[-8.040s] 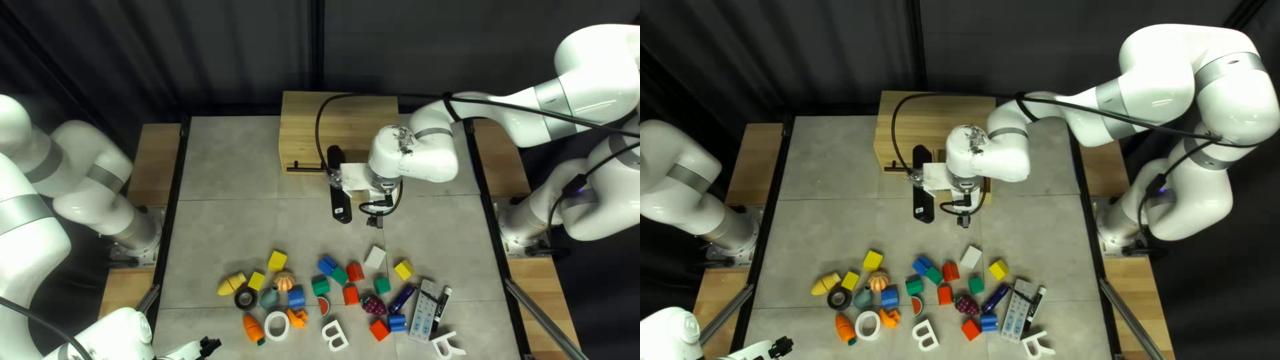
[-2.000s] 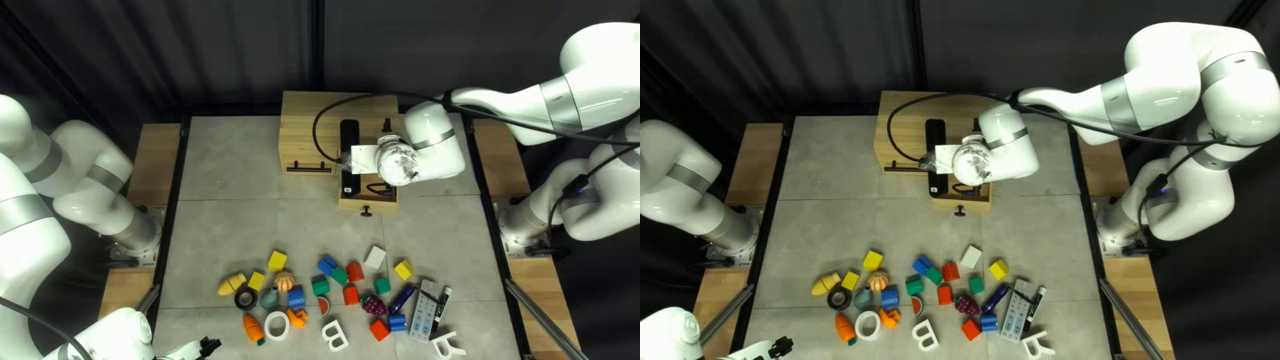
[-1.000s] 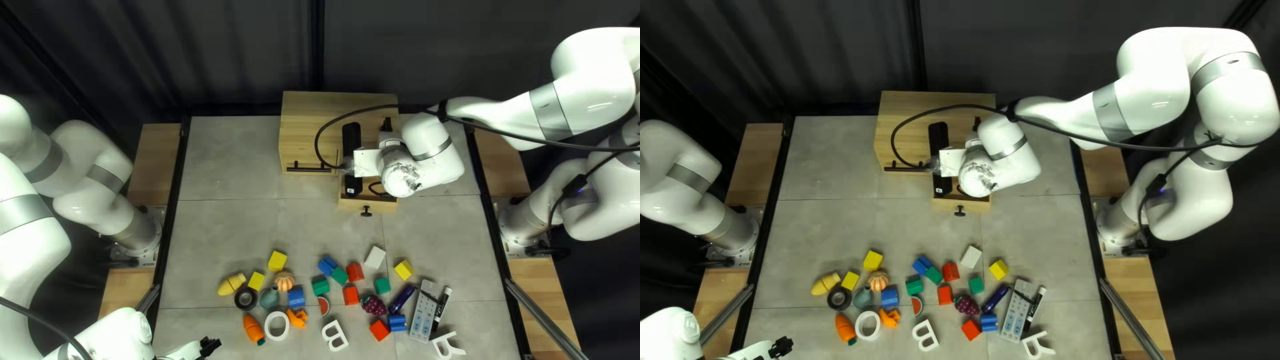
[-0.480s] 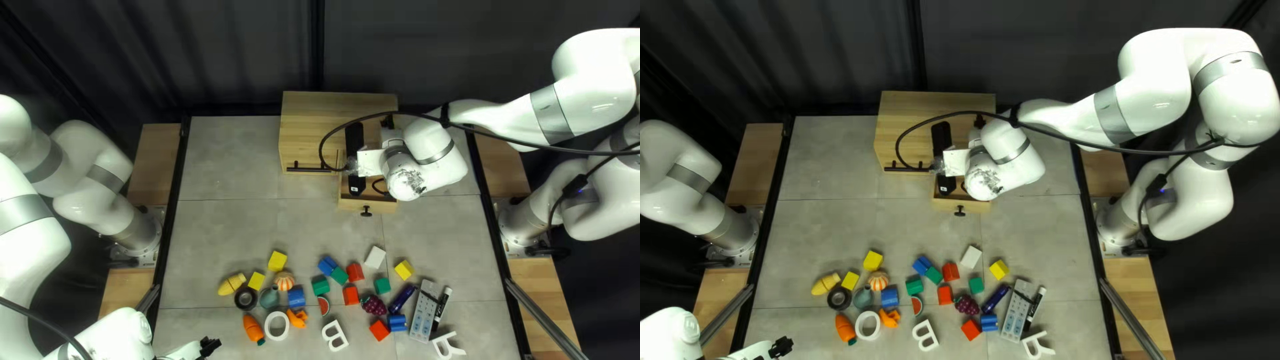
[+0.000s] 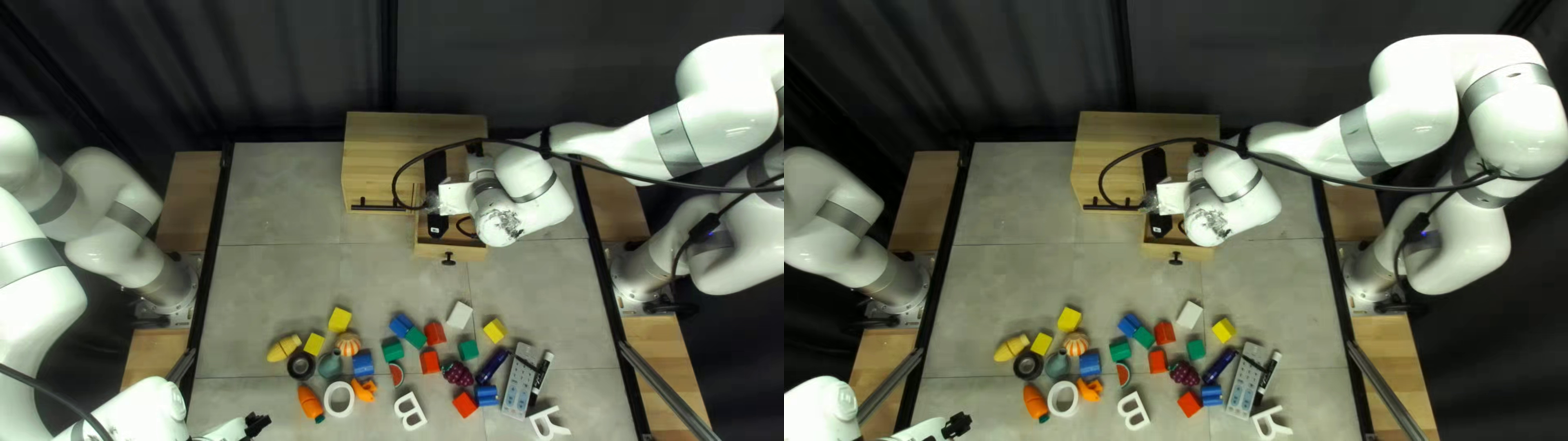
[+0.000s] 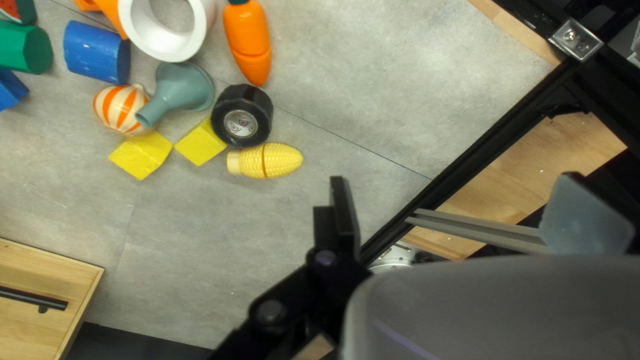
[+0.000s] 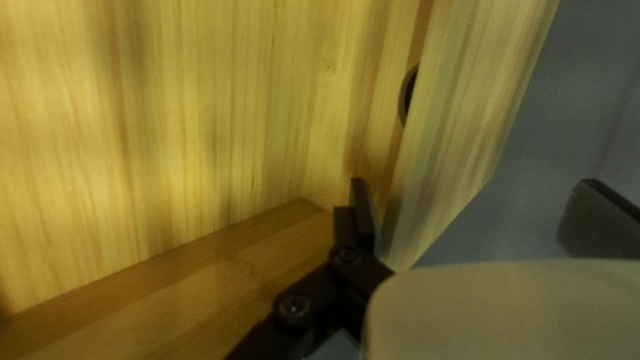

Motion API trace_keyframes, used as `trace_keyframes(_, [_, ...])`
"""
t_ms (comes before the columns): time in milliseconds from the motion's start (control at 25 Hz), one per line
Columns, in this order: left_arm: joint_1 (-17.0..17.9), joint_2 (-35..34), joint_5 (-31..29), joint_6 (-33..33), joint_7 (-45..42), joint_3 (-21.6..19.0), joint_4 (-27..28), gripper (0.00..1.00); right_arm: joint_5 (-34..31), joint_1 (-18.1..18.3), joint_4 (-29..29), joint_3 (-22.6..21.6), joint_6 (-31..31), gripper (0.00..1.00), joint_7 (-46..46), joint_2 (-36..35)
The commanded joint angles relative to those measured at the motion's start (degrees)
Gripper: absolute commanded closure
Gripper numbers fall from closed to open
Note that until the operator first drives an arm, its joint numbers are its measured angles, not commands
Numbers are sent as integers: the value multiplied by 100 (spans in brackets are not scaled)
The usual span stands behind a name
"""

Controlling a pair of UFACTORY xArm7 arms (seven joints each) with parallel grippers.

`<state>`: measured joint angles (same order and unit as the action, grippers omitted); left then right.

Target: Open drawers and place objects into drawer and close

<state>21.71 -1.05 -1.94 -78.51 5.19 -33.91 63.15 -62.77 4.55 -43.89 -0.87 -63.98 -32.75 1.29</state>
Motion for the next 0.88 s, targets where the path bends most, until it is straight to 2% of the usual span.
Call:
trace_keyframes(40, [0,0,0,0,0,0,0,0,-46,7,46,6,20,0,-16,37])
trace_keyframes(880, [0,0,0,0,0,0,0,0,-204,48,102,49,-4,0,324,227])
